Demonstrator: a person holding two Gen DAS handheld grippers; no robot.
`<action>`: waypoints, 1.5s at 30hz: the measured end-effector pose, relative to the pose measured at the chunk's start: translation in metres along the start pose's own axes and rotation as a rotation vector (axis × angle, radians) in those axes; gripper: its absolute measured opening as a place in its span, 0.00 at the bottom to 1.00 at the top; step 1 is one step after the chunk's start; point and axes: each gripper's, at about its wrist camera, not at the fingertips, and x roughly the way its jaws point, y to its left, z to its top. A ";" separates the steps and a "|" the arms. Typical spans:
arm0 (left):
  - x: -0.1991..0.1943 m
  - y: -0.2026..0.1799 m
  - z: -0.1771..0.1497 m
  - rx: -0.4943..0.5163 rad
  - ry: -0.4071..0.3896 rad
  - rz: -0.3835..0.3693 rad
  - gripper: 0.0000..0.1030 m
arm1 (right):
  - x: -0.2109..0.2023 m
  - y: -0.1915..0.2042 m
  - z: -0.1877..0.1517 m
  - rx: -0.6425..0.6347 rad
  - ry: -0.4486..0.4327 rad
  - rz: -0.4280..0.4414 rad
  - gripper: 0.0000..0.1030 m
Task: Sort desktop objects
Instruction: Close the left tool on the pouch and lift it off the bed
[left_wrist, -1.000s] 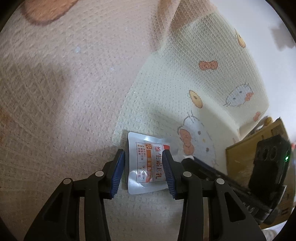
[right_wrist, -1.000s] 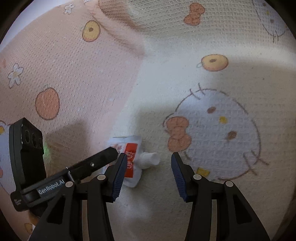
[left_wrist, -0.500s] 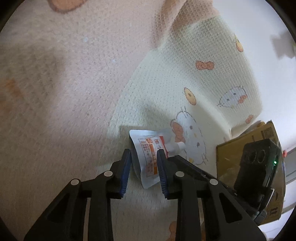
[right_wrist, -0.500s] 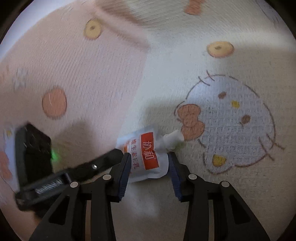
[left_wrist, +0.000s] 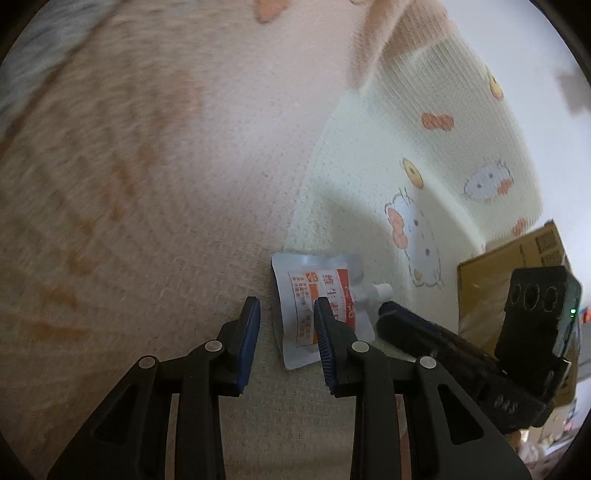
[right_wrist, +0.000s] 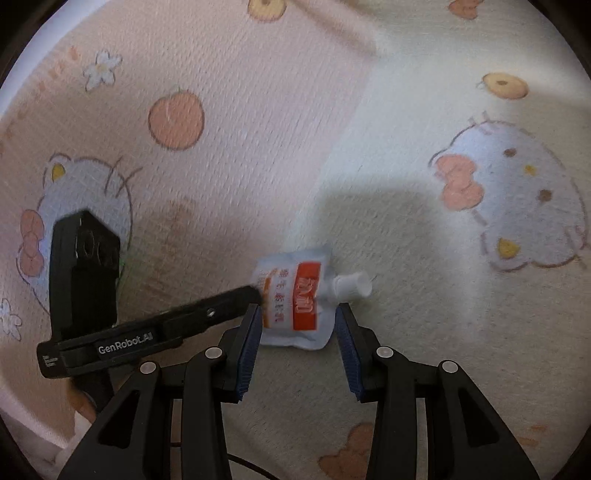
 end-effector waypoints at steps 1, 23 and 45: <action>0.000 0.001 0.000 -0.004 0.000 -0.003 0.33 | -0.002 -0.005 0.003 0.024 -0.011 -0.004 0.37; 0.015 -0.005 0.012 -0.024 0.021 -0.053 0.39 | 0.009 -0.040 0.007 0.202 -0.034 0.074 0.18; -0.053 -0.059 0.040 0.168 -0.123 0.099 0.40 | -0.022 0.025 0.046 0.012 -0.022 -0.022 0.18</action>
